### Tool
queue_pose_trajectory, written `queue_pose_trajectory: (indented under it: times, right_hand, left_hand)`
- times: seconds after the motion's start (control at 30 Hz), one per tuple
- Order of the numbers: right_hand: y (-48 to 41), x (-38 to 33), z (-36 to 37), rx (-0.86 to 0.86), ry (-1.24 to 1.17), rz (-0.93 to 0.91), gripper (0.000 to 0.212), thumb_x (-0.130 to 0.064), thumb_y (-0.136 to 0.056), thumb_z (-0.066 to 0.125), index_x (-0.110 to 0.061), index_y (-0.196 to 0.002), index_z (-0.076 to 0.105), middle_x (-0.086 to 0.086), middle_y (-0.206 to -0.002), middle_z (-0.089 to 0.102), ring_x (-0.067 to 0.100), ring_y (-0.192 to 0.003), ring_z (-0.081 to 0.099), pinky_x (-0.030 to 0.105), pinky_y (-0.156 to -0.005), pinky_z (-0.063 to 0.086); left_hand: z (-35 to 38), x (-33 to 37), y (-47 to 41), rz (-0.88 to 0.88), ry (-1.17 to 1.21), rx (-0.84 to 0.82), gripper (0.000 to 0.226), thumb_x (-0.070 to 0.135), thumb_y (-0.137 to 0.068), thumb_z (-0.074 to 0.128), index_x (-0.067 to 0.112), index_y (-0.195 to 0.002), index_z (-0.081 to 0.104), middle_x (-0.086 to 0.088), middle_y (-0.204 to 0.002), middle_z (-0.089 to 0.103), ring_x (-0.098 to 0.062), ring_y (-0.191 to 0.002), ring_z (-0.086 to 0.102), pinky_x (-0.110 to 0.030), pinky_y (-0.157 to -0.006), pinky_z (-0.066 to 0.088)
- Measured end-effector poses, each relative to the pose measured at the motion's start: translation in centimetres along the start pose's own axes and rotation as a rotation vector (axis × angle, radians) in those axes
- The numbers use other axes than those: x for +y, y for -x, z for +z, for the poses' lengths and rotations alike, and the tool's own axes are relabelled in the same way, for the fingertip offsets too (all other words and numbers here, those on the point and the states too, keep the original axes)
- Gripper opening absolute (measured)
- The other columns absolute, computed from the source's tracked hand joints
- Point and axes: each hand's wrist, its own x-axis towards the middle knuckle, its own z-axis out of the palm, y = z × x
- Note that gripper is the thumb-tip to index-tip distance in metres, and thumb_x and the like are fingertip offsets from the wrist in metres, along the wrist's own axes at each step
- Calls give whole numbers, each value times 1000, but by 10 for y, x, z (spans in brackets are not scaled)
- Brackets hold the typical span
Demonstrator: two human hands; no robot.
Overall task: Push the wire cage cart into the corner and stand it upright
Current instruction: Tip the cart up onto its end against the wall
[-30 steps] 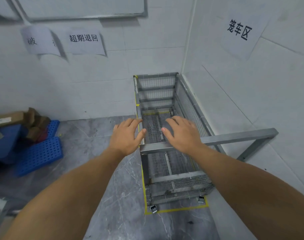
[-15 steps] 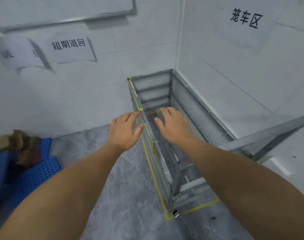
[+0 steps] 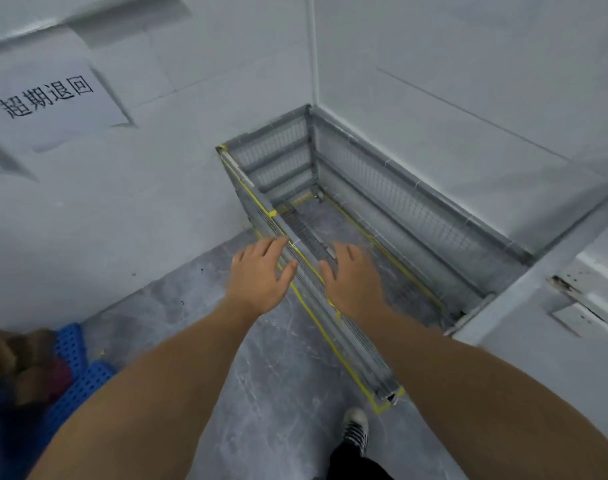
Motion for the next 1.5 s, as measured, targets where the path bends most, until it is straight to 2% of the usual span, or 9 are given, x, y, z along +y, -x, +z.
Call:
queue_pose_trajectory:
  times: [0.33, 0.53, 0.77, 0.9, 1.13, 1.2, 1.3, 1.4, 1.5]
  right_hand:
    - [-37, 38, 62, -80, 14, 219, 61, -50, -93, 40, -11, -139, 48, 16, -134, 54, 38, -121, 51, 53, -98, 43]
    - [-60, 55, 118, -127, 93, 400, 56, -52, -99, 37, -24, -148, 37, 3, -150, 39, 28, -137, 36, 49, -111, 26]
    - [-82, 50, 185, -43, 144, 639, 67, -63, -90, 18, -33, -146, 34, -1, -146, 44, 27, -137, 35, 53, -113, 24]
    - [-83, 54, 215, -62, 176, 732, 56, -61, -97, 25, -39, -148, 27, -4, -148, 40, 27, -143, 27, 59, -116, 14]
    - [-88, 56, 242, 23, 173, 849, 60, -66, -91, 14, -43, -143, 34, -6, -146, 41, 24, -141, 25, 59, -117, 3]
    - [-89, 58, 249, 63, 205, 868, 57, -65, -92, 18, -44, -141, 37, -6, -141, 47, 25, -139, 28, 59, -116, 1]
    - [-93, 60, 257, 127, 207, 912, 50, -62, -93, 26, -45, -137, 43, -7, -134, 54, 25, -136, 32, 58, -114, -1]
    - [-94, 61, 262, 169, 229, 914, 45, -59, -95, 32, -45, -135, 46, -6, -131, 57, 28, -135, 36, 59, -114, 1]
    - [-93, 62, 267, 202, 256, 910, 44, -58, -95, 34, -42, -133, 50, -5, -126, 59, 29, -133, 38, 62, -113, 7]
  left_hand:
    - [61, -57, -79, 57, 49, -158, 57, 53, -93, 38, 24, -141, 46, -2, -138, 52, -27, -126, 48, -48, -105, 32]
    - [115, -107, -140, 217, 69, -288, 56, 51, -94, 40, 22, -141, 44, -1, -143, 48, -25, -131, 43, -48, -108, 29]
    - [182, -162, -206, 428, 20, -402, 56, 49, -93, 43, 21, -142, 44, -5, -143, 48, -28, -131, 42, -48, -107, 30]
    - [215, -177, -226, 497, 32, -414, 54, 49, -91, 44, 20, -136, 51, -6, -135, 54, -30, -123, 49, -48, -101, 37]
    - [255, -202, -250, 610, 9, -355, 46, 51, -92, 39, 22, -119, 63, -3, -123, 60, -31, -113, 51, -51, -103, 33]
    - [261, -210, -259, 556, -5, -351, 47, 53, -92, 40, 23, -122, 62, -6, -133, 56, -33, -127, 44, -57, -109, 22]
    - [268, -227, -274, 452, -19, -435, 56, 59, -93, 39, 30, -140, 46, -8, -157, 29, -30, -148, 13, -64, -112, 5]
    - [274, -236, -284, 452, -27, -495, 65, 68, -92, 30, 34, -148, 33, -5, -163, 12, -27, -149, -4, -67, -113, -1]
    - [279, -235, -285, 475, -8, -468, 68, 71, -90, 23, 32, -145, 36, -6, -161, 17, -29, -149, -5, -70, -111, -1]
